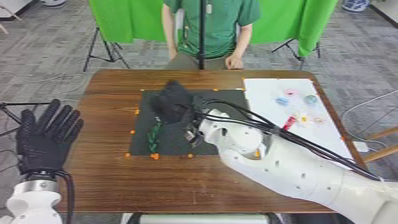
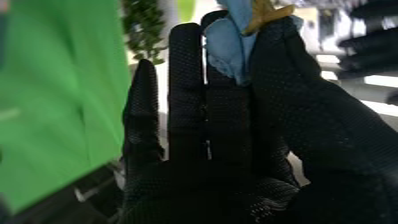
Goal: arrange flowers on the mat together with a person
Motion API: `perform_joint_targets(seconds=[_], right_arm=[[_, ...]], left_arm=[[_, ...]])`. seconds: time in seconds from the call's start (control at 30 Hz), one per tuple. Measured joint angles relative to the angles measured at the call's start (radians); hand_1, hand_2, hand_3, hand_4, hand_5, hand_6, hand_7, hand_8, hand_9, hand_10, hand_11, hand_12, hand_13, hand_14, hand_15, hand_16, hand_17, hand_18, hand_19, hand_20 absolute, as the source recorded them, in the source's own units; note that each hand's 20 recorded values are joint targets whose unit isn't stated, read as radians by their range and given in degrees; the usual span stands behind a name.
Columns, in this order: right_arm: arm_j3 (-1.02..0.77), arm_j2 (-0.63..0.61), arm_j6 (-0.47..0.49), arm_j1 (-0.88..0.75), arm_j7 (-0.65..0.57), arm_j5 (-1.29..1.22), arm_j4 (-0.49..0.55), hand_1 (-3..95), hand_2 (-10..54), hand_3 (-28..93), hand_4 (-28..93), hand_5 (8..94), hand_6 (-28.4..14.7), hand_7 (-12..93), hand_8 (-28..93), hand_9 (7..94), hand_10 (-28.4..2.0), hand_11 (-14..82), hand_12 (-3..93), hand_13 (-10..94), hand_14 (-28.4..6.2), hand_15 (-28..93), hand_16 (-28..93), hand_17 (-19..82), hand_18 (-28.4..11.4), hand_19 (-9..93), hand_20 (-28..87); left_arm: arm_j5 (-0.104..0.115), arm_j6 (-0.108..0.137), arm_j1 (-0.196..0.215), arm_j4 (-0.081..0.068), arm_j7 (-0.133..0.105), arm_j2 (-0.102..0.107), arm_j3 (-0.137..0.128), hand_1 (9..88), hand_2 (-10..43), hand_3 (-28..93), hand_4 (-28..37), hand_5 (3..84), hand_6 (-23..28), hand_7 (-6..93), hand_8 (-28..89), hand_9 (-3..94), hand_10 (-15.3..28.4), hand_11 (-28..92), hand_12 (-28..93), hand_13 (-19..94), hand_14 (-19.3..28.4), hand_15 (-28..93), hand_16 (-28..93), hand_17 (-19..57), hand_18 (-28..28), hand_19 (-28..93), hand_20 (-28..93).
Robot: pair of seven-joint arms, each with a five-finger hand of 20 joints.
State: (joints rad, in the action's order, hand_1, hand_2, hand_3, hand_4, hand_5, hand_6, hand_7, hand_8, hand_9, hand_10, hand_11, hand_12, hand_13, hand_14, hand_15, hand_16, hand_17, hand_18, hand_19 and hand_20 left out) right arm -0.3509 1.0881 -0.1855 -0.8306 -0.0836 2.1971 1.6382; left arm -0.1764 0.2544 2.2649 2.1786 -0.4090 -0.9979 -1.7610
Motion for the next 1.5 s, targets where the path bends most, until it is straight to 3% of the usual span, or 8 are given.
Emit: perform_joint_targets(seconds=[0.2,0.4,0.63,1.1,1.27,1.4,1.5], right_arm=[[0.06,0.124,0.012,0.072,-0.018,-0.148,-0.102,53.8,-9.5,72,-28,64.0,5.5,52,-5,78.1,-4.7,10.0,42.7,52,-4.3,32,32,16,-14.1,47,17],[0.081,0.196,0.022,0.081,-0.147,-0.232,-0.163,53.9,-9.5,72,-28,63.1,5.5,52,-6,77.5,-4.8,9.9,42.2,52,-4.3,32,32,16,-14.2,47,17],[0.239,0.204,-0.053,0.142,-0.208,-0.26,-0.199,53.7,-9.5,72,-28,62.0,5.4,53,-6,76.6,-4.6,10.0,41.7,52,-4.8,33,31,16,-14.4,48,17],[0.37,0.22,-0.153,0.225,-0.296,-0.284,-0.232,52.6,-9.5,71,-28,56.5,5.2,52,-9,72.3,-4.6,9.4,39.7,48,-6.0,35,26,15,-14.5,49,14],[0.38,0.22,-0.16,0.231,-0.306,-0.296,-0.242,51.0,-9.5,73,-28,54.2,4.9,48,-11,65.8,-5.6,17.6,29.4,46,-6.7,35,22,14,-14.6,49,11],[0.359,0.219,-0.14,0.22,-0.306,-0.288,-0.241,50.3,-9.5,75,-28,54.0,5.1,46,-11,64.8,-5.9,19.3,27.1,45,-6.9,34,22,13,-14.5,49,10],[0.335,0.219,-0.096,0.209,-0.307,-0.28,-0.236,49.0,-9.5,77,-28,53.9,5.0,42,-10,62.0,-6.9,22.7,22.3,44,-7.5,33,21,13,-14.6,49,9]], left_arm=[[0.003,0.0,-0.021,-0.004,0.013,0.012,0.012,28.2,20.4,53,-28.3,41.8,7.3,9.1,-8,34.5,14.0,16,9,23,13.1,23,-6,-4.8,12.1,28,11],[0.017,0.0,-0.055,-0.016,0.029,0.031,0.043,28.3,20.5,53,-28.3,41.8,7.3,9.0,-8,34.6,14.0,16,9,23,13.1,23,-6,-4.9,12.1,28,11],[0.03,-0.001,-0.078,-0.018,0.039,0.044,0.056,28.5,20.5,52,-28.3,41.8,7.3,9.0,-8,34.6,14.0,16,9,24,13.4,23,-6,-4.9,12.1,28,11],[0.035,-0.002,-0.114,-0.032,0.049,0.06,0.082,28.7,20.7,52,-28.3,41.8,7.3,9.1,-8,34.6,14.0,16,9,24,13.5,24,-6,-5.0,12.2,28,11],[0.035,-0.002,-0.115,-0.032,0.052,0.06,0.082,27.2,20.7,54,-28.3,41.8,7.3,9.1,-9,34.7,14.0,16,9,24,13.4,24,-6,-5.0,12.2,28,11],[0.035,-0.002,-0.115,-0.032,0.052,0.06,0.081,21.5,19.6,67,-28.3,42.0,7.4,9.4,-8,34.6,13.9,16,9,24,13.5,24,-5,-5.1,12.3,29,11],[0.032,-0.003,-0.115,-0.033,0.057,0.06,0.079,20.9,19.1,69,-28.3,42.5,7.6,9.5,-9,34.8,13.9,16,9,24,13.7,25,-5,-5.1,12.3,29,11]])
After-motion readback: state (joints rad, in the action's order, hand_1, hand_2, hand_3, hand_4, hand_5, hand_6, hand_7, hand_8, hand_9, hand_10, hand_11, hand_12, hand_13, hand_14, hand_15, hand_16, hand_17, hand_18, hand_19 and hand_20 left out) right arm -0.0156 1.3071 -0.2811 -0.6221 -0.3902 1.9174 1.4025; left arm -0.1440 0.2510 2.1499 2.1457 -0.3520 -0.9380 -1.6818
